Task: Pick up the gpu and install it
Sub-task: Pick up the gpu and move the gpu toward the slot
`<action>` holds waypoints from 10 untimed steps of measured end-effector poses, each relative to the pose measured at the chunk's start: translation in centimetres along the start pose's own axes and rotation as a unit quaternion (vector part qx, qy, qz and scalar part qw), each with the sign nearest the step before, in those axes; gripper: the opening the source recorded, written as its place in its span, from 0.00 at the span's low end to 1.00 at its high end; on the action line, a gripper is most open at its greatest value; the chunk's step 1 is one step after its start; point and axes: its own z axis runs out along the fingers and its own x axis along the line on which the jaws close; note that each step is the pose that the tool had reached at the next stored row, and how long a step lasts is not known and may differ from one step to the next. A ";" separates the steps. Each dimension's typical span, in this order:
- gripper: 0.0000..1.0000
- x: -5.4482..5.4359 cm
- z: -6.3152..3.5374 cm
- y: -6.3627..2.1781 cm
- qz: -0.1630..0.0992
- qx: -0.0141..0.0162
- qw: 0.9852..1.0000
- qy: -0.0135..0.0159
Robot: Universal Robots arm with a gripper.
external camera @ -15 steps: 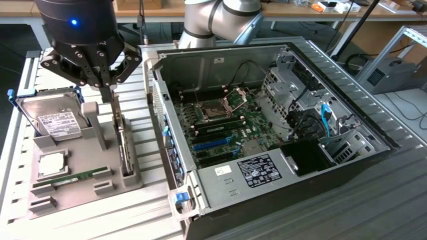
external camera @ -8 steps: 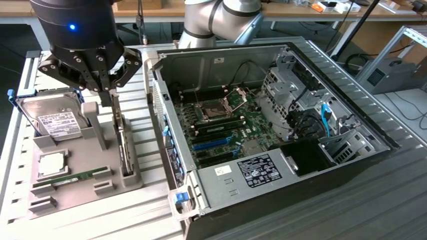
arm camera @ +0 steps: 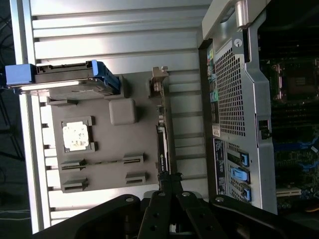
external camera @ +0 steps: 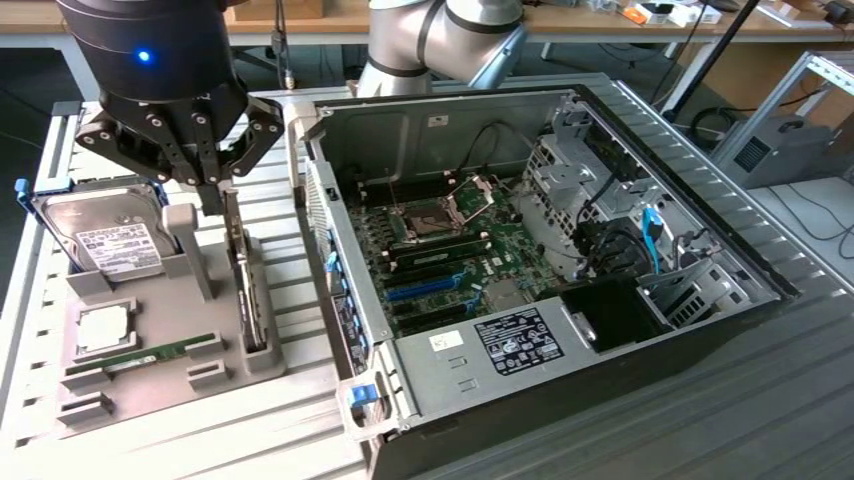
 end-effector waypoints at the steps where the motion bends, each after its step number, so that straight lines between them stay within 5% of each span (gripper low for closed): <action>1: 0.11 0.0 0.00 0.00 0.000 0.000 1.000 0.000; 7: 0.11 0.0 0.00 0.00 0.000 0.000 1.000 0.000; 10: 0.36 0.0 0.00 0.00 0.000 0.000 1.000 0.000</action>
